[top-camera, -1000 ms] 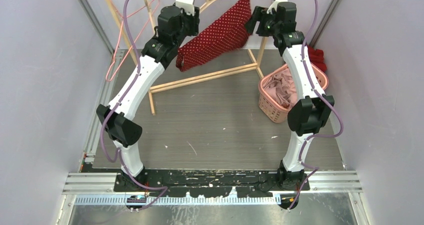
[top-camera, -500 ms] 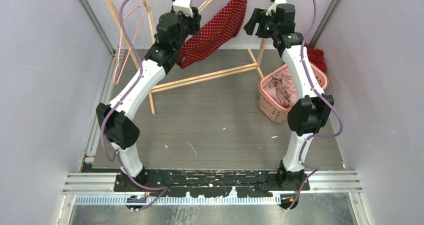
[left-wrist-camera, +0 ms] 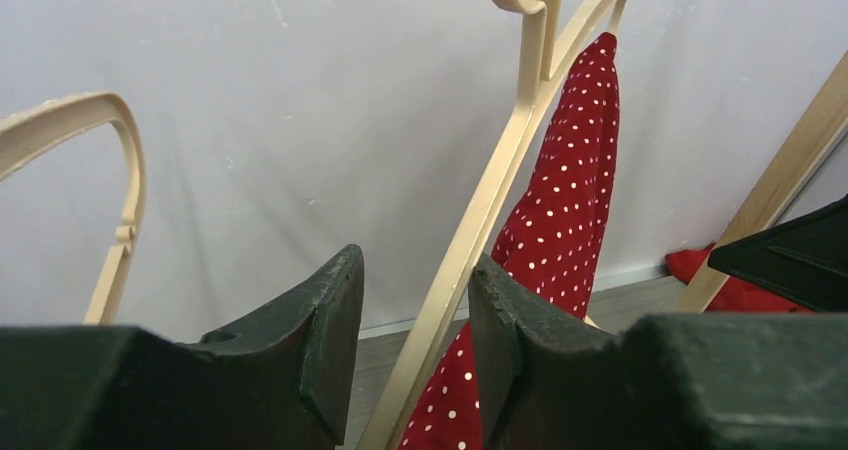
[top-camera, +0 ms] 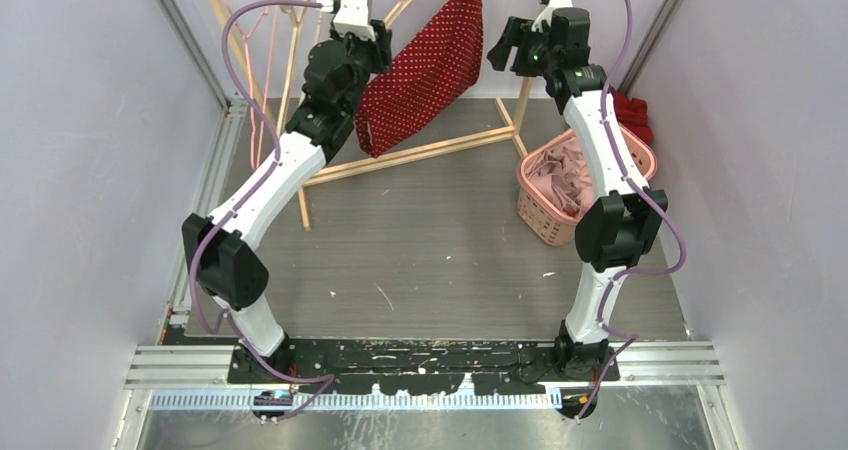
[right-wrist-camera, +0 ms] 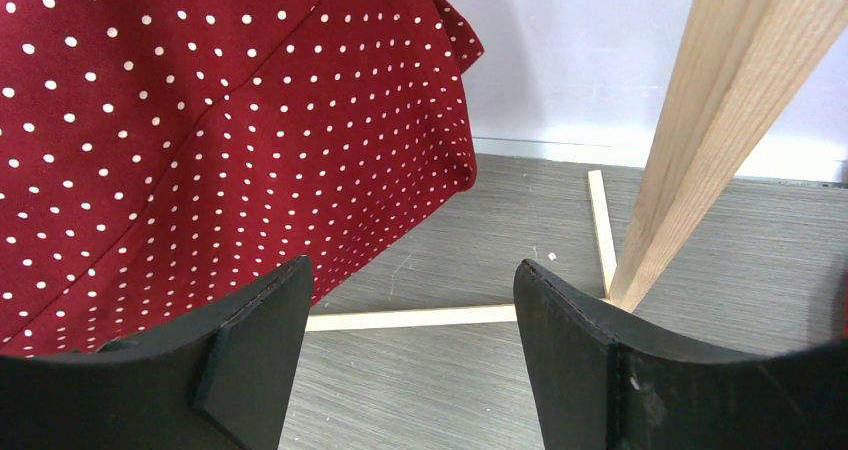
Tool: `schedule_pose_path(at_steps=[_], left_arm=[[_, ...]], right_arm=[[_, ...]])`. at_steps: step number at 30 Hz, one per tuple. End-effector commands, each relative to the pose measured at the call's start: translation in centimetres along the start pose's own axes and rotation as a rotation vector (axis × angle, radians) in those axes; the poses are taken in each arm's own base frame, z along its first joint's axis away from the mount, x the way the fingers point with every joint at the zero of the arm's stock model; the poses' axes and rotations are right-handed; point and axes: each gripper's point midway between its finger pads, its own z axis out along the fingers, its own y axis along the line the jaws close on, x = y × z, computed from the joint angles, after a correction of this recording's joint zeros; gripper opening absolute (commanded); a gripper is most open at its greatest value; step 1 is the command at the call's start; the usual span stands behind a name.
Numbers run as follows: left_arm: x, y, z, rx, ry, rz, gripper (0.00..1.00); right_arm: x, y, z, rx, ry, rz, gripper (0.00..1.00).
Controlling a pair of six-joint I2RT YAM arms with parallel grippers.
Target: Remove the skirt from the hanger
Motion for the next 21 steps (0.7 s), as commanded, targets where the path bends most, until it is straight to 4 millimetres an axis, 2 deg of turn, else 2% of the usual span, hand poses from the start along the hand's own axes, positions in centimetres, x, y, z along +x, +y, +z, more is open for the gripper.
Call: schedule_pose_path(at_steps=[1,6,9,13,21], left_arm=[[-10.5,0.9,-0.8,-0.026,-0.331,-0.095,0.0],[-9.5,0.9,-1.1,-0.025,-0.297,-0.107,0.0],[-9.1,2.4,-2.3,-0.097,-0.268,-0.091,0.0],[-9.8,4.9,-3.8,-0.204,-0.294,-0.057,0.0],[-11.4,7.4,-5.5,-0.33,-0.303,-0.068,0.0]], right_arm=[[-2.1,0.5,-0.3,-0.018,-0.072,-0.019,0.78],[-1.9,0.3,-0.5,-0.011,-0.067,-0.029,0.78],[-1.8,0.3,-0.4,-0.009,-0.065,-0.031,0.78],[-1.7,0.3,-0.2,-0.015,-0.064,-0.021,0.78],[-1.8,0.5,-0.2,-0.022,-0.067,-0.012,0.78]])
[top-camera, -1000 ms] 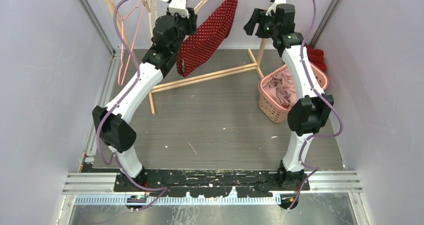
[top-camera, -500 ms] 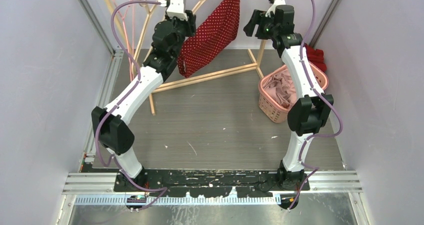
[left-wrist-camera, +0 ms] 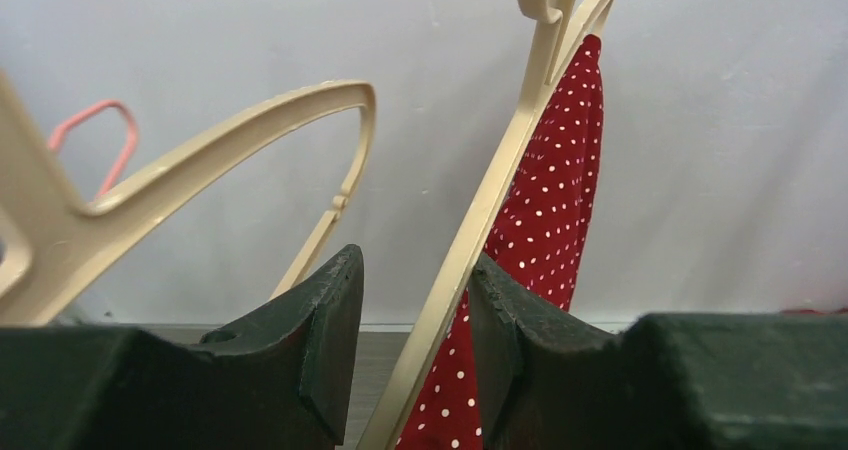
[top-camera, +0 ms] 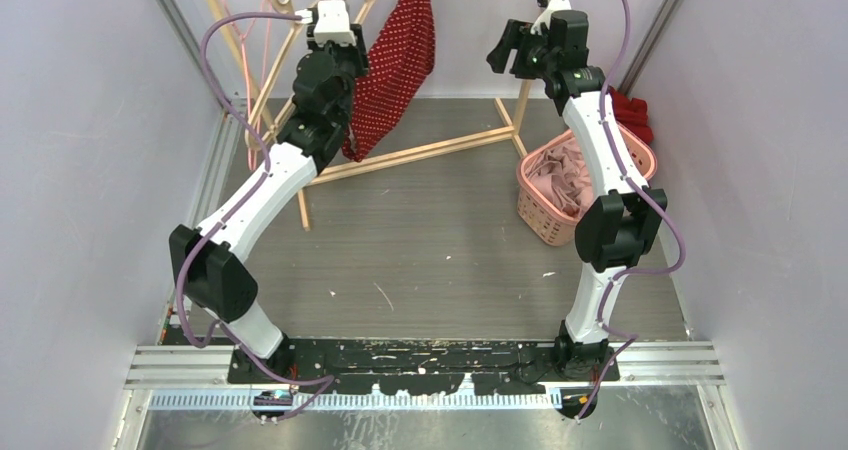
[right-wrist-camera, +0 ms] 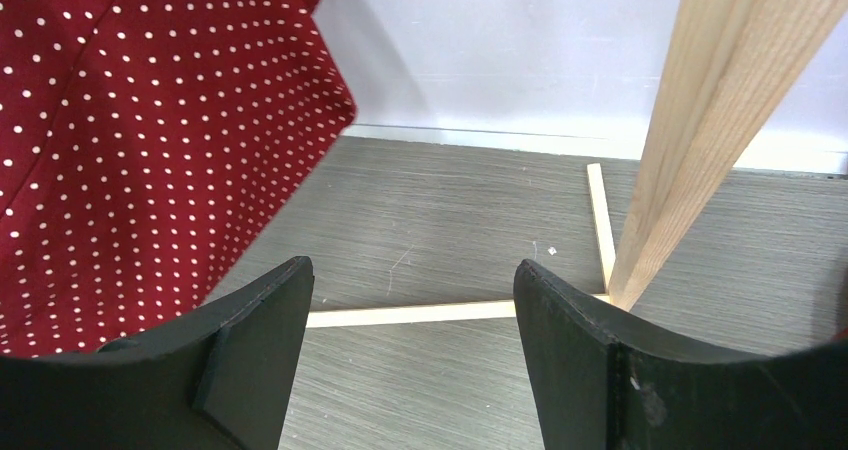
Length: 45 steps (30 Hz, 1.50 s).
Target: Remove the skirt from the hanger
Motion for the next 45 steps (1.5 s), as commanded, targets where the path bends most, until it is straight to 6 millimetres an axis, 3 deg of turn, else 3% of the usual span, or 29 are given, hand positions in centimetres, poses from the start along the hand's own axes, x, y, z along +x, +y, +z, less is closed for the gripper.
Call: schedule_pose_path(at_steps=[1,4,11,15,22,33,39,45], left_arm=[[-10.4,3.7,-2.1,-0.127,-0.249,-0.122,0.0],[-9.9,3.0,-1.7,-0.097,-0.211,-0.113,0.0],[-9.2,0.5,-1.1,0.028,-0.145,-0.061,0.45],[-9.5,-1.2,-1.0,0.138,-0.076,0.009,0.53],[-8.4,-2.7,-1.8,0.302,0.069,0.088,0.57],[-5.1,-1.7,-4.2,0.396,0.282,0.164,0.57],[-4.2,-0.6,-4.2,0.4,0.341,0.138,0.55],[-3.2,-1.1,-3.2,0.405,0.35,0.104,0.56]], right_arm=[[-2.4,0.7,-0.5,-0.024,-0.078,-0.016,0.78],[-2.4,0.7,-0.7,-0.023,-0.079,-0.018,0.78],[-2.4,0.7,-1.0,-0.016,-0.076,-0.028,0.78],[-2.3,0.5,-1.0,-0.012,-0.076,-0.03,0.78],[-2.5,0.7,-1.0,-0.019,-0.079,-0.025,0.78],[-2.7,0.8,-1.1,-0.024,-0.084,-0.017,0.78],[-2.8,0.9,-1.2,-0.026,-0.086,-0.017,0.78],[-2.8,0.9,-1.4,-0.028,-0.085,-0.016,0.78]])
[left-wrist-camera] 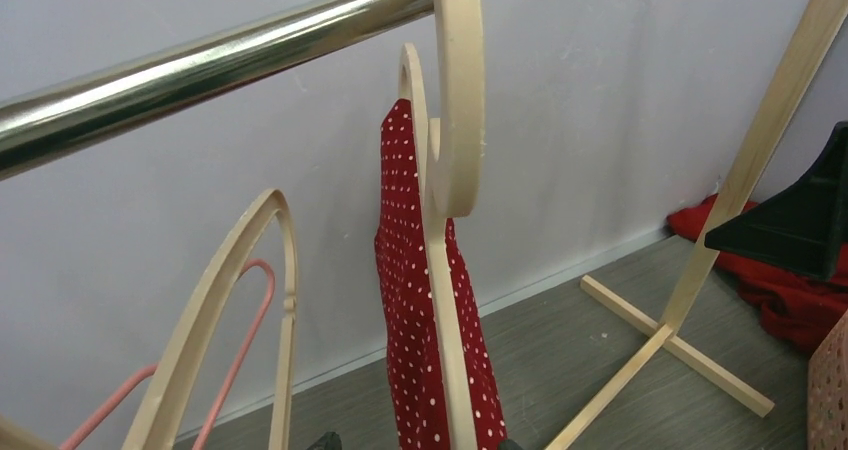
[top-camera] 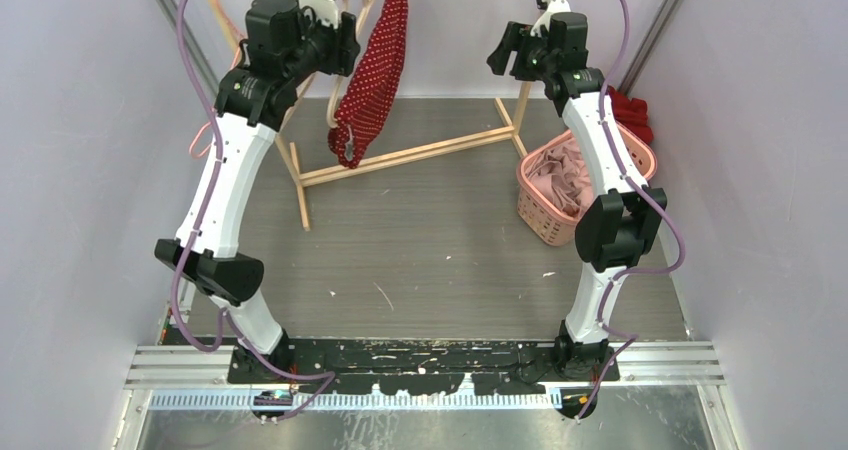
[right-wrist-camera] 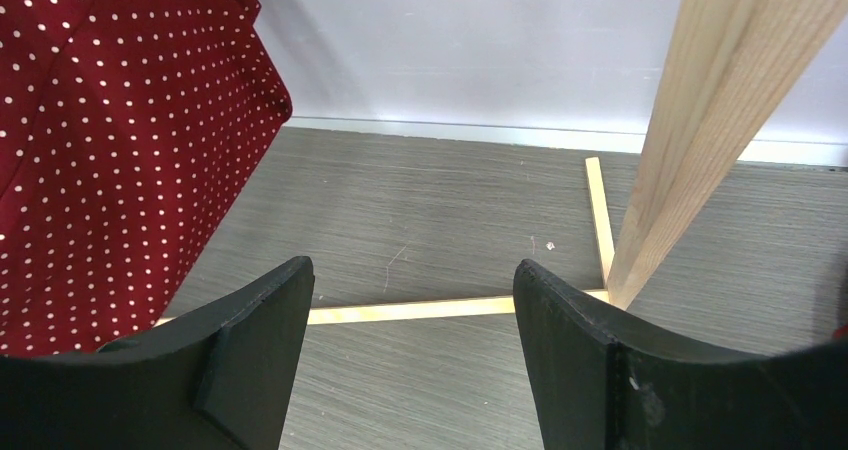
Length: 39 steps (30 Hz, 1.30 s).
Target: Remove the skirt from the hanger
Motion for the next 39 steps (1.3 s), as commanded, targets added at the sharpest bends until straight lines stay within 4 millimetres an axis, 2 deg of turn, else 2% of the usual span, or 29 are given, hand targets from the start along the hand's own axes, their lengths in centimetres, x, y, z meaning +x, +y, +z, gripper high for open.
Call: schedule_pose_path(at_steps=[1,4,7,13,14,16,17,18,25,30,34,39], left_arm=[[-1.8,-0.5,0.3,0.032,-0.057,-0.03,0.56],[-1.8,-0.7,1.5,0.038,-0.066,-0.054,0.56],[-1.9,-0.9,2.3,0.05,-0.075,-0.077,0.47],[-1.4,-0.6,3.5,0.026,-0.07,-0.085,0.42],[-1.4,-0.4,3.6,0.019,-0.074,-0.083,0.37],[-1.7,-0.3,3.8,0.011,-0.083,-0.08,0.2],[-1.7,-0.1,3.9,0.003,-0.085,-0.082,0.04],[-1.7,0.1,4.0,-0.008,-0.089,-0.084,0.0],[-2.0,0.3,5.3,-0.021,-0.184,-0.081,0.0],[-4.6,2.2,3.6,-0.129,-0.368,-0.093,0.0],[-5.5,3.7,2.4,-0.217,-0.474,-0.099,0.0],[-6.8,4.8,1.9,-0.273,-0.564,-0.111,0.0]], right_arm=[[-3.2,1.2,-1.6,-0.032,-0.093,-0.019,0.78],[-3.2,1.2,-1.6,-0.029,-0.092,-0.021,0.78],[-3.1,1.0,-1.7,-0.024,-0.089,-0.026,0.78],[-3.0,0.9,-1.6,-0.019,-0.086,-0.033,0.78],[-3.0,0.9,-1.6,-0.019,-0.086,-0.033,0.78],[-2.9,0.9,-1.5,-0.021,-0.085,-0.032,0.78],[-2.9,0.9,-1.5,-0.02,-0.086,-0.03,0.78],[-2.9,0.9,-1.5,-0.022,-0.086,-0.029,0.78],[-2.6,0.8,-1.2,-0.022,-0.079,-0.024,0.77],[-2.4,0.7,-1.0,-0.022,-0.077,-0.018,0.78],[-2.1,0.6,-0.7,-0.022,-0.072,-0.013,0.78],[-1.8,0.5,-0.4,-0.02,-0.067,-0.012,0.78]])
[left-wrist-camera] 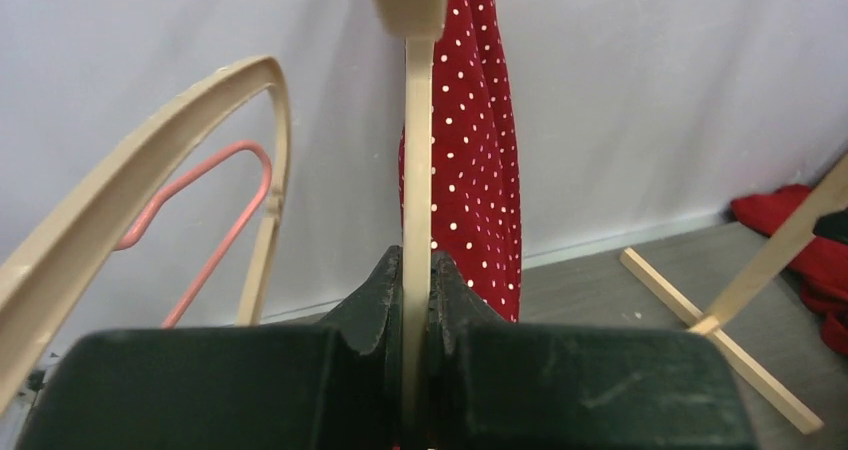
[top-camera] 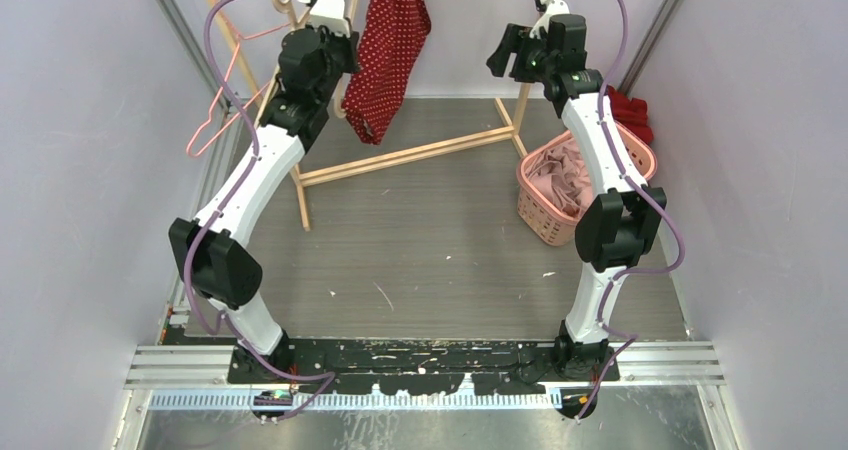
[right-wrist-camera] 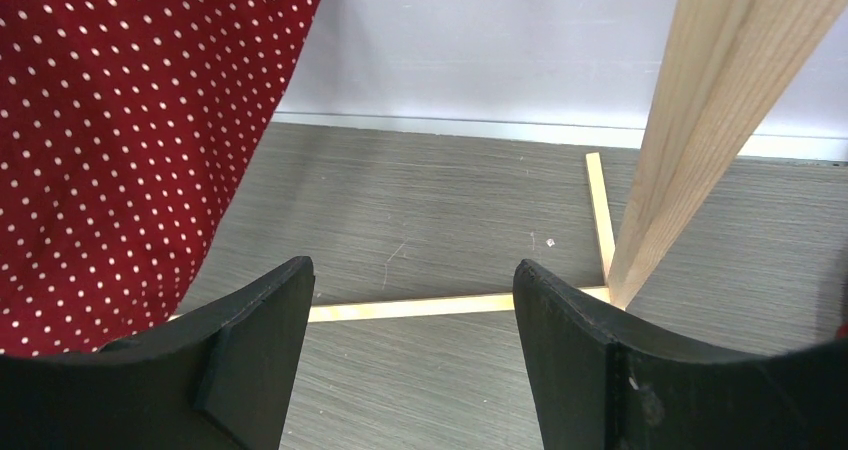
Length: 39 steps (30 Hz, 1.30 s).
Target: Remove the skirt from the hanger
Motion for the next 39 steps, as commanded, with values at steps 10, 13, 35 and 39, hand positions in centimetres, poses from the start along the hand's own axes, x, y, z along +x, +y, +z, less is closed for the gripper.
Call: schedule_pose_path(at_steps=[10,13,35,39], left_arm=[[-12.3,2.3,-1.4,-0.103,-0.473,-0.061,0.0],[-12.6,2.3,-1.8,-0.103,-0.507,-0.064,0.0],[-13.4,0.3,-3.7,-0.033,-0.595,-0.047,0.0],[-14.3,-0.2,-4.6,-0.022,-0.616,-0.038,0.0]], right_arm=[[-2.0,0.4,-0.5,-0.012,-0.067,-0.02,0.78],[-1.8,0.4,-0.3,-0.012,-0.063,-0.019,0.78],[-0.6,0.0,0.9,-0.016,-0.036,0.001,0.78],[-0.4,-0.1,1.0,-0.016,-0.031,0.003,0.78]])
